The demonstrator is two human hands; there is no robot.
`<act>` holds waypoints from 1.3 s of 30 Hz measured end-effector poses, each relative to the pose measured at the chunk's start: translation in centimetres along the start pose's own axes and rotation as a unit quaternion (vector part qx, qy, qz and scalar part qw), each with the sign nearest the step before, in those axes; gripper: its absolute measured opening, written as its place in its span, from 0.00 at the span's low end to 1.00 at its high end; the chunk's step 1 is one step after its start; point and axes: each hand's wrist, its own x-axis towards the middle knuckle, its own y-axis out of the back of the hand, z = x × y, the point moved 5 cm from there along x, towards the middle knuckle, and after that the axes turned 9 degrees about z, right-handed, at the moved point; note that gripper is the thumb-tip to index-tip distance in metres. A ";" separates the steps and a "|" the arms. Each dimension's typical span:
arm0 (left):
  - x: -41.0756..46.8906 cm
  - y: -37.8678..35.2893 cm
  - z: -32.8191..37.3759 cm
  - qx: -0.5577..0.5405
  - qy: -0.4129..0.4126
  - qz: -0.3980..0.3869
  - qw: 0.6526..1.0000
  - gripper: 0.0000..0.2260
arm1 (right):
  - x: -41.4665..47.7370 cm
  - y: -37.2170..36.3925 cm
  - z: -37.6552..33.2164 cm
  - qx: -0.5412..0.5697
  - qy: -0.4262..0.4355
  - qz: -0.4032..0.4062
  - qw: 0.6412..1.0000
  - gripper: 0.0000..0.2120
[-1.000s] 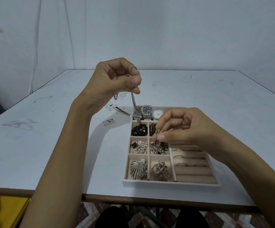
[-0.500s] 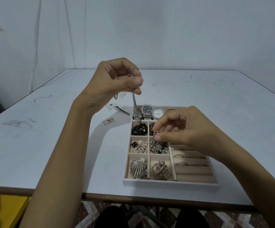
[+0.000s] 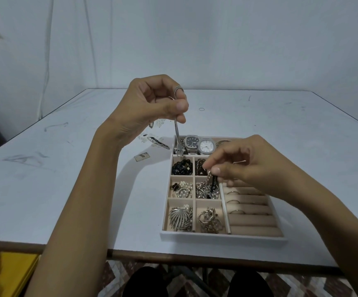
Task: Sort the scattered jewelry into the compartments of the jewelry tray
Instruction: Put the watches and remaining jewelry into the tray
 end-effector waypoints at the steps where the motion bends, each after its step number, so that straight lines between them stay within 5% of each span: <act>1: 0.0 0.0 0.0 0.002 0.000 -0.002 1.000 0.06 | 0.0 0.1 -0.1 0.019 -0.005 -0.001 1.000 0.06; 8: 0.0 -0.1 0.0 0.007 0.005 -0.001 1.000 0.07 | 0.0 -1.4 0.3 -0.010 -0.022 -0.037 0.999 0.03; 18: -0.1 -0.2 0.2 0.013 0.006 -0.009 1.000 0.07 | 0.4 -1.4 1.0 -0.059 0.034 0.019 0.998 0.05; 25: -0.5 -1.0 0.3 0.020 0.019 -0.058 0.998 0.07 | 0.1 0.9 2.0 -0.007 0.042 0.156 0.987 0.05; 31: -0.9 -2.0 0.7 0.010 0.019 -0.093 0.995 0.07 | -0.9 2.9 3.6 -0.116 -0.004 0.253 0.961 0.07; 39: -1.8 -2.5 1.2 -0.047 0.012 -0.112 0.992 0.04 | -4.7 3.3 6.6 -0.322 -0.161 0.143 0.922 0.23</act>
